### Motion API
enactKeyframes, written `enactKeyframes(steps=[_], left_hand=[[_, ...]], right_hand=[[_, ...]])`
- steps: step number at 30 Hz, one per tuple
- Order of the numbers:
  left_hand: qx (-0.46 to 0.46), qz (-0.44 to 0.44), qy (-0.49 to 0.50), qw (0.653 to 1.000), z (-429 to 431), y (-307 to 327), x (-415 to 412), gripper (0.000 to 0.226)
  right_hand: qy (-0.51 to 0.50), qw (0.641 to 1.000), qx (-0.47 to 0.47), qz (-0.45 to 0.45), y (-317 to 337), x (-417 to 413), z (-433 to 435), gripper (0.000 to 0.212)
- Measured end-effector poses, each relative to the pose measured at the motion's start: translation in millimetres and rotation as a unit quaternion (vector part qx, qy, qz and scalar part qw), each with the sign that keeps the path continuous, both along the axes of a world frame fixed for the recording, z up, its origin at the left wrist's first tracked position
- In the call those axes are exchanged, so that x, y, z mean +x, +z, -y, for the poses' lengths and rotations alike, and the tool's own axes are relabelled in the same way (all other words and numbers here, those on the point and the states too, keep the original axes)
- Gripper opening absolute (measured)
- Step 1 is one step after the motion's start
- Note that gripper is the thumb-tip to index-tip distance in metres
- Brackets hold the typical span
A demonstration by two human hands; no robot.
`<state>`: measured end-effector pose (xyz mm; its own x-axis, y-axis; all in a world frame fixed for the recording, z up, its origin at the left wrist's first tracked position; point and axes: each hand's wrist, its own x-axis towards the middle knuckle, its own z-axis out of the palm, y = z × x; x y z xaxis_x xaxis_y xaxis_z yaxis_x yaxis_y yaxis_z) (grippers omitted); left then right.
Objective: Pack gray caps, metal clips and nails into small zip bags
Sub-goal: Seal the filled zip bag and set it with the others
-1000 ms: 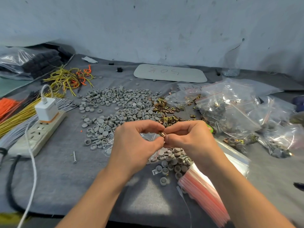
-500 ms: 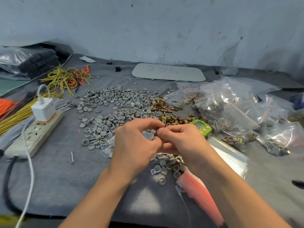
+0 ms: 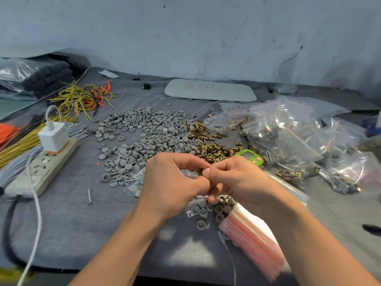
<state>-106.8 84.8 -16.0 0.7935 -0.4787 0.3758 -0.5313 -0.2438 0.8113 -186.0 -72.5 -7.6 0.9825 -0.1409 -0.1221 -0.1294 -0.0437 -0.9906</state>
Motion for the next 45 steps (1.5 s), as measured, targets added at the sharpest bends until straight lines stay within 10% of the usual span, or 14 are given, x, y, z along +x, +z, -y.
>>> enactKeyframes(steps=[16, 20, 26, 32, 45], left_hand=[[0.037, 0.020, 0.050, 0.998, -1.6, -2.7, 13.5, 0.021], [0.075, 0.018, 0.081, 0.994, -6.1, -4.0, 19.5, 0.021], [0.211, -0.058, -0.130, 0.967, -23.5, 5.1, 29.8, 0.109], [0.340, -0.017, -0.147, 0.929, -28.4, 1.1, 30.4, 0.117], [0.230, 0.038, -0.014, 0.972, -19.0, -14.1, 38.0, 0.073]], right_hand=[[-0.108, 0.979, -0.168, -0.040, -1.5, 7.0, 5.9, 0.012], [-0.318, 0.948, 0.012, 0.004, -1.5, 24.4, 11.6, 0.015], [-0.266, 0.863, -0.426, -0.063, -12.4, 41.2, 11.7, 0.036], [-0.123, 0.761, -0.628, -0.107, -11.3, 50.9, 4.7, 0.034], [-0.241, 0.881, -0.407, 0.020, -14.4, 33.1, -7.8, 0.014]])
